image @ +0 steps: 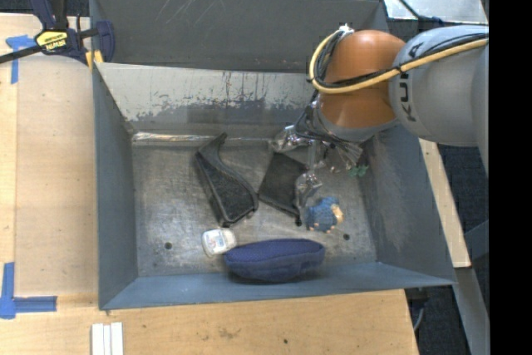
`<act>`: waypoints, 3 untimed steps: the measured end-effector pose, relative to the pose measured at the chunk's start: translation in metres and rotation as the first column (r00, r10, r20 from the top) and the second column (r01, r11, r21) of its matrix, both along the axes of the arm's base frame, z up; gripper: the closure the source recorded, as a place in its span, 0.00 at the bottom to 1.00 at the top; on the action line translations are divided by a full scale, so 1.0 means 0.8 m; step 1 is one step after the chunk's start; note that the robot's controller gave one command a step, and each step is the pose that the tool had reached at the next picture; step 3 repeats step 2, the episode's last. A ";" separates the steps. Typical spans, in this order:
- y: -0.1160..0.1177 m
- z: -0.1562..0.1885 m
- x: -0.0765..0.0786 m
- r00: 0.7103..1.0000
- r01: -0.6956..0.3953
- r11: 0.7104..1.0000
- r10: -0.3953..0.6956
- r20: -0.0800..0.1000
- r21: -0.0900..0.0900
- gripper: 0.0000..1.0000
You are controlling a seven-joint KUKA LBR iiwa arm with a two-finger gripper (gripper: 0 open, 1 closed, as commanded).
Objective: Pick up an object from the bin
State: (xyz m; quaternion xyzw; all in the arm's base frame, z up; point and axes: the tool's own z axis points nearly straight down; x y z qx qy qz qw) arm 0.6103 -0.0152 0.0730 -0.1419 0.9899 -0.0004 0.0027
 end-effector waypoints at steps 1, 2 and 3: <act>0.001 0.007 0.006 1.000 0.001 1.000 -0.001 0.018 0.002 1.00; 0.006 0.277 -0.038 0.976 -0.218 0.976 0.218 0.008 -0.003 1.00; 0.006 0.277 -0.038 0.976 -0.218 0.976 0.218 0.008 -0.003 1.00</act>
Offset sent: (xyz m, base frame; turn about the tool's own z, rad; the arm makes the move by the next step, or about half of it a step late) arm 0.0000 0.0000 0.0000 0.0000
